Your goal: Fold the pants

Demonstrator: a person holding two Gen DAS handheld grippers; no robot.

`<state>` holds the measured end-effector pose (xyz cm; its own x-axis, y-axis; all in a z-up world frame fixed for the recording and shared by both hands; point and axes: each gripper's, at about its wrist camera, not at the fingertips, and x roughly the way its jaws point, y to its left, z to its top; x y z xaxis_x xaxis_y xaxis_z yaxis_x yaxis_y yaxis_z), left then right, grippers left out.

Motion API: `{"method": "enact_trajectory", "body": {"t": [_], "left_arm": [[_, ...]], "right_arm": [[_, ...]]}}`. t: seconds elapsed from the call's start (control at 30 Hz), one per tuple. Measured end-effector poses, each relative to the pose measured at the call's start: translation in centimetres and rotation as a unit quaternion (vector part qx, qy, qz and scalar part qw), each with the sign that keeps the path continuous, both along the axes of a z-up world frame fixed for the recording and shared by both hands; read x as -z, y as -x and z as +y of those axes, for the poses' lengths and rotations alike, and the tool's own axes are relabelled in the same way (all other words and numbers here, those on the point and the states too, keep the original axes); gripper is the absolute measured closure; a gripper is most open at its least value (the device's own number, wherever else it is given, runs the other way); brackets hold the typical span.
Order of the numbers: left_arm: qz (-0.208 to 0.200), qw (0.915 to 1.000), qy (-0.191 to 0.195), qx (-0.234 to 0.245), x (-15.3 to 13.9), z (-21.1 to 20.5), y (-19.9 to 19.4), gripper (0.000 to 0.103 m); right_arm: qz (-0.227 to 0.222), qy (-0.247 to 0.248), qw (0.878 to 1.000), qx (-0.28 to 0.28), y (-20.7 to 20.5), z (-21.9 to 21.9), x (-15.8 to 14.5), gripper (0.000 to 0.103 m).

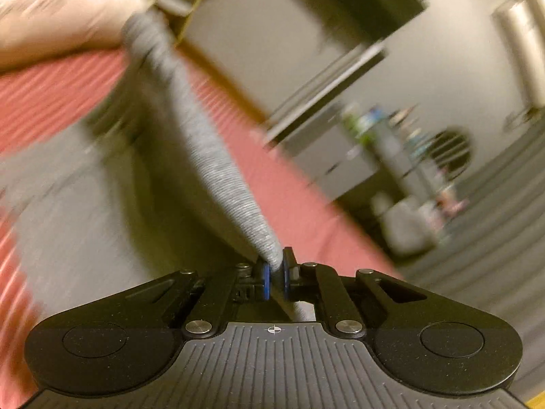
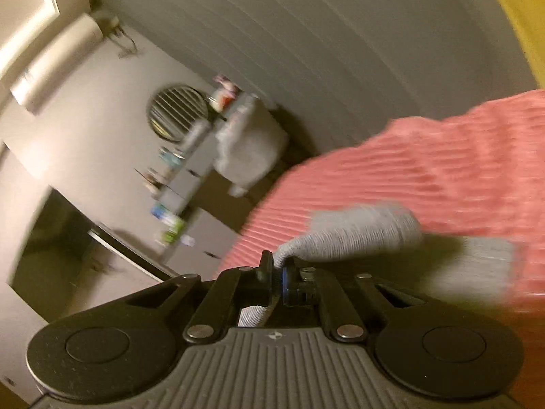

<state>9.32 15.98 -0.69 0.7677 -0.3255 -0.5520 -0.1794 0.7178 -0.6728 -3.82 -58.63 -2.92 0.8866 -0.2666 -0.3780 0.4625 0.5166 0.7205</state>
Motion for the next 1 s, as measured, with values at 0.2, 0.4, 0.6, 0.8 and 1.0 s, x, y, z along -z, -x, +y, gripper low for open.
{"method": "enact_trajectory", "body": {"t": [0.2, 0.4, 0.6, 0.8, 1.0], "left_arm": [[0.100, 0.9926, 0.017, -0.067, 6.3, 1.8, 2.2, 0.071], [0.071, 0.9893, 0.003, -0.127, 5.3, 4.2, 1.0, 0.034], [0.091, 0.9878, -0.011, -0.125, 5.7, 4.5, -2.1, 0.061], [0.120, 0.9870, 0.011, -0.106, 5.1, 4.9, -3.7, 0.089], [-0.052, 0.9931, 0.034, -0.100, -3.6, 5.5, -1.2, 0.092]], "right_arm": [[0.131, -0.062, 0.989, 0.007, 0.9, -0.3, 6.8, 0.092], [0.090, -0.087, 0.992, -0.002, 1.4, -0.8, 6.8, 0.073], [0.104, -0.056, 0.993, -0.018, -0.8, -1.0, 6.5, 0.097], [0.113, -0.083, 0.990, -0.021, -2.5, -1.9, 6.1, 0.082], [0.054, -0.011, 0.997, -0.049, -5.2, -1.5, -1.6, 0.098]]}}
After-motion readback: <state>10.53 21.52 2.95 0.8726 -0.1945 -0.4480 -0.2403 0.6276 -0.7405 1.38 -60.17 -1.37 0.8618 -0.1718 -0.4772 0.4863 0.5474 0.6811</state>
